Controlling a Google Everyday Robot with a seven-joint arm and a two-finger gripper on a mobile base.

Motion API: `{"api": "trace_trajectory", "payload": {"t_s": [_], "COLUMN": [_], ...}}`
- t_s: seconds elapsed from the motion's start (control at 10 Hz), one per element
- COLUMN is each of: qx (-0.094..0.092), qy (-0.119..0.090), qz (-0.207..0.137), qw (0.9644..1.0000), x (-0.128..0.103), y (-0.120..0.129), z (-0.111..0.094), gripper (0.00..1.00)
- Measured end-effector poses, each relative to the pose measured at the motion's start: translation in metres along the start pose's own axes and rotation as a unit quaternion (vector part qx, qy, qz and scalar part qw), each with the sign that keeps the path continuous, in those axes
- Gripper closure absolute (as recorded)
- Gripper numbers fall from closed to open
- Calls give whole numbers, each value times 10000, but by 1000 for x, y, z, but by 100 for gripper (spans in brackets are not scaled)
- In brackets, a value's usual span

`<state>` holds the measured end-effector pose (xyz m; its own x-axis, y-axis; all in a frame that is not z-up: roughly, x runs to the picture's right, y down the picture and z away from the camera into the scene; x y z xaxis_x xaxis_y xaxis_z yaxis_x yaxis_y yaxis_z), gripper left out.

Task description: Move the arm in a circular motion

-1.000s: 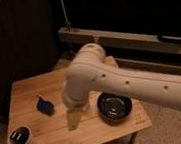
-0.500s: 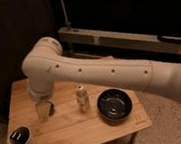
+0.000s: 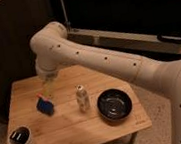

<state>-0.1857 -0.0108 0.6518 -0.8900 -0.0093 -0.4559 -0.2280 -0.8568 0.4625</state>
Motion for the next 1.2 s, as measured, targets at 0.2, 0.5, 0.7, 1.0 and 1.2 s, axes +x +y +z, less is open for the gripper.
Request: {"api": "trace_trajectory", "payload": {"t_s": [0.2, 0.5, 0.7, 1.0, 1.2], "qx": [-48, -106, -131, -207, -282], "qy": [-115, -384, -541, -770, -910], "qz": [273, 952, 1307, 1789, 2004], "qw": [9996, 9947, 9899, 9806, 9751], "x": [-40, -125, -172, -228, -250], "y": [27, 54, 44, 0, -45], "z": [-1, -10, -22, -52, -79], "gripper": [20, 20, 20, 20, 20]}}
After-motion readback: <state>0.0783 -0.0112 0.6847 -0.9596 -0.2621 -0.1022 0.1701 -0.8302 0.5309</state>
